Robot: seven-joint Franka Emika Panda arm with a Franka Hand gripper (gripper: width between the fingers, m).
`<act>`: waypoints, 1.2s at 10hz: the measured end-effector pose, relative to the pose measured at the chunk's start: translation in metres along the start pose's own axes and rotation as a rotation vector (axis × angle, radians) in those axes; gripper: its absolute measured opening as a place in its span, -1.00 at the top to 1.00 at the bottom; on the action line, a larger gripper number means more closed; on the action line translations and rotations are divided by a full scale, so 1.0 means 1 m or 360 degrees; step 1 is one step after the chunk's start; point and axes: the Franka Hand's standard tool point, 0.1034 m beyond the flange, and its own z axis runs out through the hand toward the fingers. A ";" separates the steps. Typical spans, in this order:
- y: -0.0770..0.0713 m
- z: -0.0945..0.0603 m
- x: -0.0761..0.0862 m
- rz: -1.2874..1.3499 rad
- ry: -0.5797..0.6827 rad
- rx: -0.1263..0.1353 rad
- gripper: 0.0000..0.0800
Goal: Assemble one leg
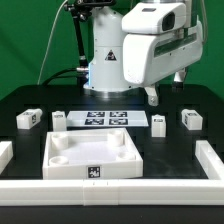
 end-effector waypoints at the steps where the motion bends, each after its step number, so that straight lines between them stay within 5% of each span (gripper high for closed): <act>1: -0.003 0.001 -0.002 0.0021 -0.0003 0.0034 -0.62; 9: -0.002 0.002 -0.002 0.0007 0.0000 0.0027 -0.62; 12: -0.008 0.017 -0.020 -0.0326 0.0056 -0.0064 -0.62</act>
Offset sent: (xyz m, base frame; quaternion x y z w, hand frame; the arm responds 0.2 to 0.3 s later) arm 0.0000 0.0000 0.0000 0.0000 0.0000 0.0000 1.0000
